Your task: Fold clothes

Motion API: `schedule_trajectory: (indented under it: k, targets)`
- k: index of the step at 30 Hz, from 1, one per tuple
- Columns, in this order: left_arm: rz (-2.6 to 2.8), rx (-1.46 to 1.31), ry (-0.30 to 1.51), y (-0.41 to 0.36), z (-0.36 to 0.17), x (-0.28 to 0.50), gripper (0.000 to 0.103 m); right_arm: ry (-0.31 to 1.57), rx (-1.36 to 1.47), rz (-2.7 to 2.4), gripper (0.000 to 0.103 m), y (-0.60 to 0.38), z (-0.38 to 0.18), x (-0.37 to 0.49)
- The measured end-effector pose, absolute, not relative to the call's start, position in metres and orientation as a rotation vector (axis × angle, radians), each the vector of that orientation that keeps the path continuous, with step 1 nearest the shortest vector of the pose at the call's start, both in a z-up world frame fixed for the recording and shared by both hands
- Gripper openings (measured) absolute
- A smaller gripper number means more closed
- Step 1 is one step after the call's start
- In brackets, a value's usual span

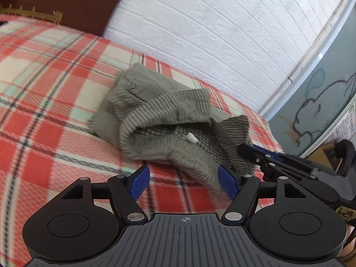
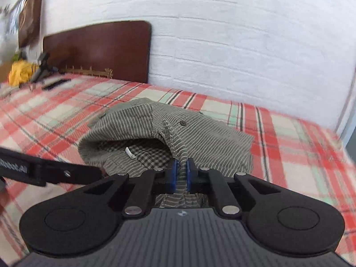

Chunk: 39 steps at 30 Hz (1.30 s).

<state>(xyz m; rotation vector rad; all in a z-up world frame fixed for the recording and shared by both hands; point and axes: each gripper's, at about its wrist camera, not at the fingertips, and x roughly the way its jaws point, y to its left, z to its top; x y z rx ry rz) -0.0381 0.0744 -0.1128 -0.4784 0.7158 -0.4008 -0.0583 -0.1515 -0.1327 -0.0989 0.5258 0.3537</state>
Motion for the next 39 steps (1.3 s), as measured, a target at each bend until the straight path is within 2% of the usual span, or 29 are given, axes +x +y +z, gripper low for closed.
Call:
schedule_trajectory:
  k: [5,11,13,17,18,19,20,28,31,32,36,39]
  targets:
    - [-0.364,-0.643,0.793,0.069,-0.125,-0.021,0.08,0.554,0.052,0.388,0.01,-0.169,-0.131,-0.049]
    - [-0.347,-0.796,0.821,0.067,-0.129,-0.005,0.08,0.543,0.04,0.421,0.01,-0.168,-0.129,-0.051]
    - [-0.345,-0.777,0.816,0.062,-0.128,0.001,0.075,0.54,0.032,0.423,0.01,-0.167,-0.129,-0.053]
    - [-0.299,-0.766,0.819,0.062,-0.133,0.01,0.03,0.538,0.036,0.405,0.01,-0.168,-0.129,-0.053]
    - [-0.301,-0.807,0.815,0.068,-0.136,0.009,0.024,0.537,0.047,0.395,0.008,-0.171,-0.128,-0.053]
    - [-0.305,-0.849,0.804,0.075,-0.138,0.008,0.013,0.536,0.061,0.387,0.008,-0.174,-0.127,-0.052]
    - [-0.301,-0.88,0.788,0.082,-0.138,0.006,0.009,0.545,0.097,0.385,0.008,-0.18,-0.127,-0.05]
    - [-0.255,-0.919,0.747,0.107,-0.137,0.003,0.009,0.641,0.418,0.363,0.007,-0.226,-0.137,-0.031]
    - [-0.265,-0.905,0.764,0.104,-0.138,0.004,0.01,0.668,0.411,0.355,0.007,-0.225,-0.141,-0.031]
    - [-0.27,-0.901,0.772,0.103,-0.138,0.003,0.031,0.673,0.401,0.354,0.007,-0.224,-0.142,-0.031]
    - [-0.303,-0.89,0.804,0.101,-0.131,-0.009,0.035,0.663,0.386,0.384,0.007,-0.217,-0.137,-0.036]
    - [-0.342,-0.859,0.808,0.093,-0.122,-0.019,0.053,0.655,0.383,0.406,0.007,-0.214,-0.132,-0.037]
